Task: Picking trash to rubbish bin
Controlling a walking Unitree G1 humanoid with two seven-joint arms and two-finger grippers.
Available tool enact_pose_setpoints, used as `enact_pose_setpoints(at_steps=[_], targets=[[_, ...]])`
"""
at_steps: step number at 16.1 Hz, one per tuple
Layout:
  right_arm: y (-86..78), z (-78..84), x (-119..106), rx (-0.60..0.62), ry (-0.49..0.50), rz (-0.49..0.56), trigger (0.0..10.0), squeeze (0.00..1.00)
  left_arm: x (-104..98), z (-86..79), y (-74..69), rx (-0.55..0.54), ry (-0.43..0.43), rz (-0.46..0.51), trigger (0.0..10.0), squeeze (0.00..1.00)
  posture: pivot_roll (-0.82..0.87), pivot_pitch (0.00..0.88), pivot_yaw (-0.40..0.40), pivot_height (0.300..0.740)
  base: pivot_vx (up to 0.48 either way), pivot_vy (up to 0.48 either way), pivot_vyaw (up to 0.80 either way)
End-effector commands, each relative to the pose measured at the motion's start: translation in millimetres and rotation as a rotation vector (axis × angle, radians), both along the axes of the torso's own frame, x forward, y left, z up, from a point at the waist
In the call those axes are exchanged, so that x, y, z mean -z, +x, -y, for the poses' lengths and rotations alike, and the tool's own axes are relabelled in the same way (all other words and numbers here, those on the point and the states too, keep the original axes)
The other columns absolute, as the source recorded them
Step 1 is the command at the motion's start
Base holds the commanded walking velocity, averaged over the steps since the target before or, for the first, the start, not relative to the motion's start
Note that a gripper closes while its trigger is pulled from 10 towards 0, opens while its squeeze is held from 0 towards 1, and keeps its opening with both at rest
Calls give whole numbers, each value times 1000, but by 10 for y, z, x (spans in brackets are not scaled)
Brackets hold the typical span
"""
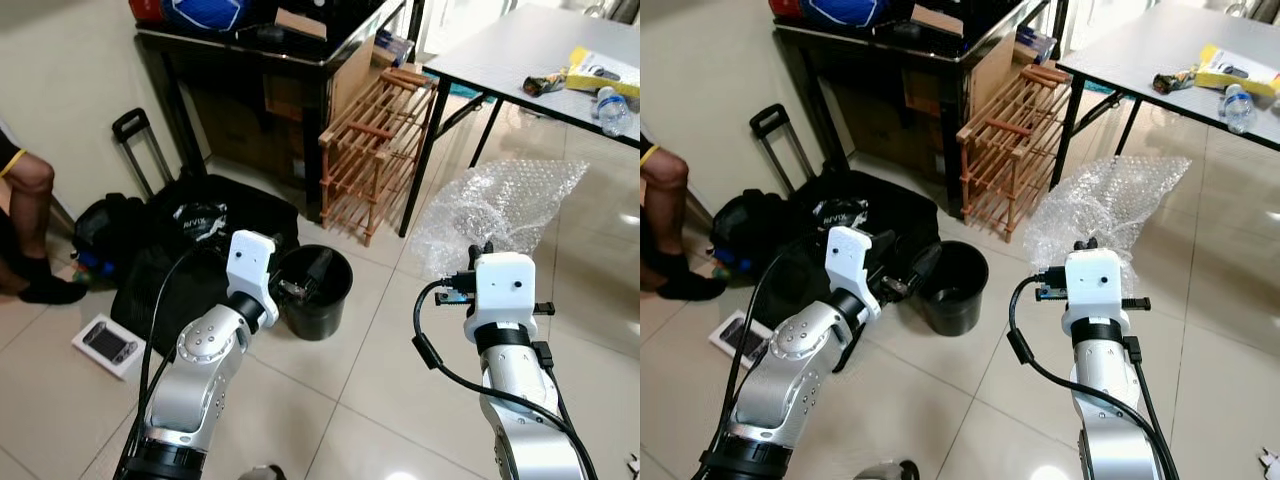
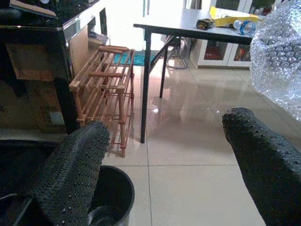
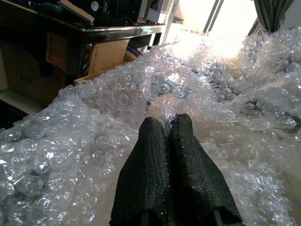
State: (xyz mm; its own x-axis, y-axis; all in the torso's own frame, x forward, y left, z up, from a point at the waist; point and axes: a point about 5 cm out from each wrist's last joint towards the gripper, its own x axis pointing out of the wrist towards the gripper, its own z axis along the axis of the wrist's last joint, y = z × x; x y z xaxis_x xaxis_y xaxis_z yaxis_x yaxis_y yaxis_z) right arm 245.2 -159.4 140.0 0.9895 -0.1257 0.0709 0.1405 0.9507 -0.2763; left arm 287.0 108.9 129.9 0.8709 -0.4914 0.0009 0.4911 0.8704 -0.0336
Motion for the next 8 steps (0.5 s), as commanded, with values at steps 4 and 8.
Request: enact_pose_setpoints(at_steps=[4,8], targets=[[-9,3,9,4,-2,-5,10000,0,-11,4,-9,9,9,8,10000,0,-53,104,31,740,480,0,0],[-9,4,6,2,-6,-4,10000,0,-1,19,-20,13,11,5,10000,0,-56,105,29,740,480,0,0]])
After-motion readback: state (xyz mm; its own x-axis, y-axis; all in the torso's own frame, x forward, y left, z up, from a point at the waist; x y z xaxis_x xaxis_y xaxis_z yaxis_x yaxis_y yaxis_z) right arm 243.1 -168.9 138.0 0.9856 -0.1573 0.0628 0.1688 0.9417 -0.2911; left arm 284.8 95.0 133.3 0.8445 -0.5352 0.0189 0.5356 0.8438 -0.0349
